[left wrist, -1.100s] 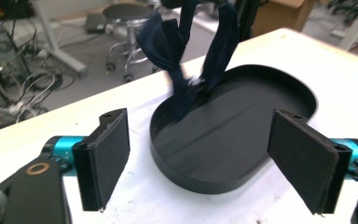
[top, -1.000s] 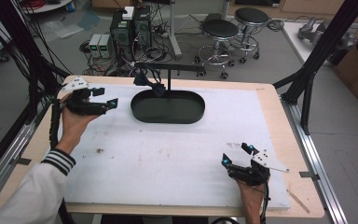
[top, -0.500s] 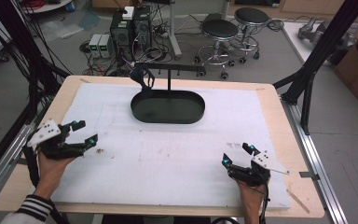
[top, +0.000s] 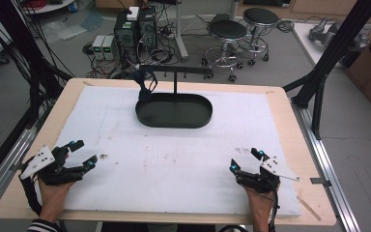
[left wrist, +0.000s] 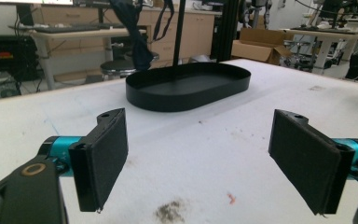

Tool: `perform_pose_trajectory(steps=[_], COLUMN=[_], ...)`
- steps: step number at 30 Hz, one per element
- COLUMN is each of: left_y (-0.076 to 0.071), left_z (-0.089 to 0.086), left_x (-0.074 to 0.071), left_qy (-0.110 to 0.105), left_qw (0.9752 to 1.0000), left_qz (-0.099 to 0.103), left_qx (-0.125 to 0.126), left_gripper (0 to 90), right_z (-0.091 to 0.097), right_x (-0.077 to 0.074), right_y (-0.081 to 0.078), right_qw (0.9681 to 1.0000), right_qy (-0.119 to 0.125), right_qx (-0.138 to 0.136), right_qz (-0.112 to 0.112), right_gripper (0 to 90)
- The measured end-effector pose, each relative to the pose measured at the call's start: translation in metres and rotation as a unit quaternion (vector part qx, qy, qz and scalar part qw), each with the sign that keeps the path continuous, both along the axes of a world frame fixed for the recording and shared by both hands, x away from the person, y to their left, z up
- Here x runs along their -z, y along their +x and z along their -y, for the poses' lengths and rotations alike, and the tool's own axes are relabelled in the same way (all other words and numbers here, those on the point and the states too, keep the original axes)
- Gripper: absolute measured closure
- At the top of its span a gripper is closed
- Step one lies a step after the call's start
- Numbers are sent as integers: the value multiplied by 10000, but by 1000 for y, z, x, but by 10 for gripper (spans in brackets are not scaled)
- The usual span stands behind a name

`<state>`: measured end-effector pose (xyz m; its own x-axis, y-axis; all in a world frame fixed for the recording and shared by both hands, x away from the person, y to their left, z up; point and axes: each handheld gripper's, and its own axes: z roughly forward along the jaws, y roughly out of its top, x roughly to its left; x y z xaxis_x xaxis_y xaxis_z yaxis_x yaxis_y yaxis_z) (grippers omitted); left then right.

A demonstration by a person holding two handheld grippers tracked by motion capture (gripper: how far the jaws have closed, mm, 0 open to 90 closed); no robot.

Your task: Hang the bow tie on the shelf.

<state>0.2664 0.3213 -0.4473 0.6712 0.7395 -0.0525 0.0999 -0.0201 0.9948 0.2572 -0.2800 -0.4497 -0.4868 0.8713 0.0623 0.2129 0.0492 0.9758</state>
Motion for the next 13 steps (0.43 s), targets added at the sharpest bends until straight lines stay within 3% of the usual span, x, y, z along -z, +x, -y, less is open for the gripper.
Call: perform_pose_trajectory(steps=[5, 6, 13], left_y=[0, 1, 1], left_z=[-1, 0, 0], left_x=[2, 4, 4], left_qy=[-43, 11, 25], left_qw=[10000, 10000, 10000], left_qz=[32, -39, -7], left_qx=[-54, -11, 19], left_gripper=[167, 167, 160], right_z=[1, 1, 4], right_x=[0, 0, 1], right_y=[0, 0, -1], right_qw=[10000, 10000, 9998], right_qy=[-2, 47, 192], right_qx=[-7, 6, 80], right_qz=[17, 43, 58], right_gripper=[108, 108, 108])
